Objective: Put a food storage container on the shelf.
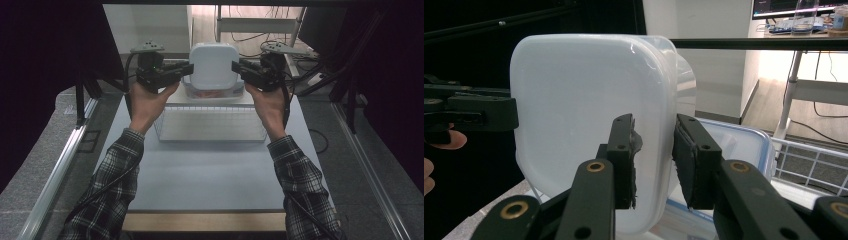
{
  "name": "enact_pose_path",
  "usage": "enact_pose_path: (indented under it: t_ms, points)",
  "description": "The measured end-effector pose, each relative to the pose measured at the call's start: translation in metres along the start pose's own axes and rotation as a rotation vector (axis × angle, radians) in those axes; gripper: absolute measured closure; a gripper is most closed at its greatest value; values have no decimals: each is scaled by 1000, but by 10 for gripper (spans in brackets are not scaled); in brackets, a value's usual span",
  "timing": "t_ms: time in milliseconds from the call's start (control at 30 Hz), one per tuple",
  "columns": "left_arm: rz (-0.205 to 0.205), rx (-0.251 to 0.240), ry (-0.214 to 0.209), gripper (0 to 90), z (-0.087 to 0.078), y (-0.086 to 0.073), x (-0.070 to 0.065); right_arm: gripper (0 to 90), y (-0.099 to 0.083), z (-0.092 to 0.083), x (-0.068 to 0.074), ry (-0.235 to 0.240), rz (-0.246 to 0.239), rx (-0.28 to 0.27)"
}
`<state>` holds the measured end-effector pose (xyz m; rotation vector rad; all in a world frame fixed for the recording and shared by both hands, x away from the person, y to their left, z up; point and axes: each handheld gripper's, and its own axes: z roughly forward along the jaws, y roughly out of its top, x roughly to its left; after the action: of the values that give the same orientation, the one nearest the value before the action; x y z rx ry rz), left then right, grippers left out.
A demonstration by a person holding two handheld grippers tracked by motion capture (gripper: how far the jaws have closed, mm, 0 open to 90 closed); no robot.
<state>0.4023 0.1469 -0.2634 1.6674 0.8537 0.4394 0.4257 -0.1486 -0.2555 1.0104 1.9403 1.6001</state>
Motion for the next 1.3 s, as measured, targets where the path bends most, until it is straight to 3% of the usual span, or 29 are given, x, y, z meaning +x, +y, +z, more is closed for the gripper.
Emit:
enact_pose_path:
  t_ms: [500, 1100, 1300]
  points:
    - [-29, 15, 24, 709, 13, 13, 11, 674, 14, 15, -7, -26, 8, -4]
    - [-121, 55, 32, 616, 32, 25, 28, 628, 17, 35, -14, -45, 33, 19]
    - [-146, 66, 36, 535, 38, 25, 33, 628, 15, 39, -15, -53, 35, 39]
